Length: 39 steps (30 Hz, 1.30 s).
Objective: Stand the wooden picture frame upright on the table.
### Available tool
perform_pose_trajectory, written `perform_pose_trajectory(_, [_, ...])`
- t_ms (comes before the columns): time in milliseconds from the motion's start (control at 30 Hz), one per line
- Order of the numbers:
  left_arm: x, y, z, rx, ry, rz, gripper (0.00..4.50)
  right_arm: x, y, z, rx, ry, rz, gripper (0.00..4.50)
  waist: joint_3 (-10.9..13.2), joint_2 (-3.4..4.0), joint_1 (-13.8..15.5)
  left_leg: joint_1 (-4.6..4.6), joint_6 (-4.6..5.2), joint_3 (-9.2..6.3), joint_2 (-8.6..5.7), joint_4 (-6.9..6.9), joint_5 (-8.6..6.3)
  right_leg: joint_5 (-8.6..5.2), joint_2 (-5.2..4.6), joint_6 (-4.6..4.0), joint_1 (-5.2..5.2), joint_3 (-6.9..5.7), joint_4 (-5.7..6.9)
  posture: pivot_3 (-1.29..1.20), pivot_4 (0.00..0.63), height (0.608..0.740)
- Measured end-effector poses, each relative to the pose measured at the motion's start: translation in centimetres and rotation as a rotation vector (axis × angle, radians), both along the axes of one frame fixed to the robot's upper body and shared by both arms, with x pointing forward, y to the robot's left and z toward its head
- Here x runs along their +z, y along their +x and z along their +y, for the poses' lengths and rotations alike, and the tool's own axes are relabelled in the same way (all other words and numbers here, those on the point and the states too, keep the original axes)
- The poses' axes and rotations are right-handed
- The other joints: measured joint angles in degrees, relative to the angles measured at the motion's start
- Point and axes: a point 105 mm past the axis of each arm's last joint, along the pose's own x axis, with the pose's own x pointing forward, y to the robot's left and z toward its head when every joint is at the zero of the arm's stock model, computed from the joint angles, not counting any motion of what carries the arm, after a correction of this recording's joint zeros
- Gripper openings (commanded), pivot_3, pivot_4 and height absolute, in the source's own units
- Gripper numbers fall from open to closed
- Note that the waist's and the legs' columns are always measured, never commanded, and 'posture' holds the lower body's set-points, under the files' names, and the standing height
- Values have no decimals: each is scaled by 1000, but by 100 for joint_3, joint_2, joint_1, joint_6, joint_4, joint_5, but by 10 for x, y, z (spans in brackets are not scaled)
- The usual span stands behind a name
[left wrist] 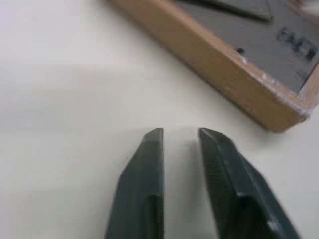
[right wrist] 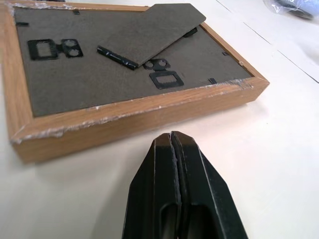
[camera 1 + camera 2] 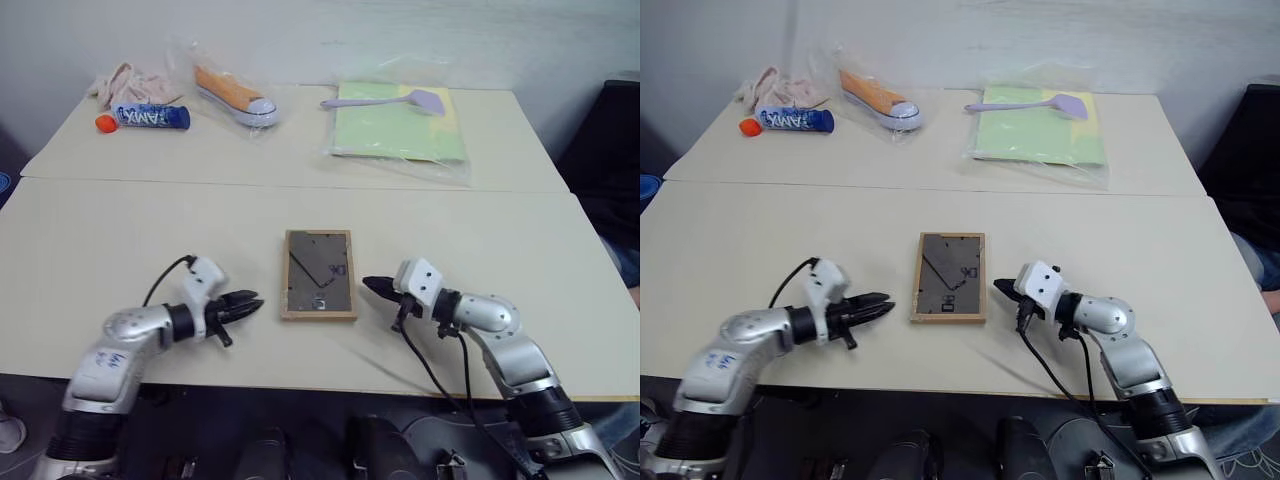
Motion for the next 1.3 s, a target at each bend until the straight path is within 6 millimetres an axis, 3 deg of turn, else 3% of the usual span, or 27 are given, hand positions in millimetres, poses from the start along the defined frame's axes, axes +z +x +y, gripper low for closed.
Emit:
perform_pose_trajectory(67, [11,-5,-2,0,-106,172,2695,-1,-4,0,16,-12,8,0,0,0,5,0,1,-1,-3,0,-1,0,-1,1,2,1,-2,0,150,740])
perform_pose_trajectory(267, [22,10,-31,4,-251,420,4479,-12,-9,6,45,-40,52,0,3,-6,60,-8,3,-6,-10,22,-4,-1,1,4,2,-1,1,0,150,740])
perform_pose_trajectory(500, [22,15,-53,-67,-186,487,4479,-14,-12,12,54,-58,63,0,2,-5,44,-2,-5,-6,-9,25,-5,-2,1,4,3,4,8,0,150,740])
perform_pose_trajectory(800, [19,18,-80,-95,-263,556,4479,-17,-12,18,50,-64,72,0,1,-4,161,-2,-2,-8,-14,38,-8,-2,-3,5,9,2,5,0,150,740])
perform_pose_trajectory(900, [17,20,-84,-79,-289,576,3839,-16,-13,20,55,-66,63,0,1,-5,176,-2,-1,-13,-17,41,-9,-2,-4,6,14,-1,2,0,150,740])
perform_pose_trajectory(1067, [9,18,-87,-55,-278,602,2298,-14,-13,21,58,-68,56,0,1,-5,147,-3,-3,-11,-16,41,-9,-3,0,8,12,-3,2,0,150,740])
perform_pose_trajectory(1167, [13,16,-91,-80,-356,616,1470,-15,-15,17,62,-77,59,0,2,-5,144,-3,-4,-10,-15,43,-9,-3,1,8,13,-4,1,0,150,740])
perform_pose_trajectory(1267, [13,14,-89,-71,-390,612,1307,-11,-16,8,57,-53,61,0,2,-6,142,-2,-6,-9,-15,44,-8,-3,3,8,13,-4,-18,0,150,740])
perform_pose_trajectory(1300, [13,13,-87,-62,-396,594,1307,-7,-16,3,52,-17,74,407,2,-6,126,-2,-8,-7,-12,44,-9,-3,5,8,12,-1,-19,0,150,740])
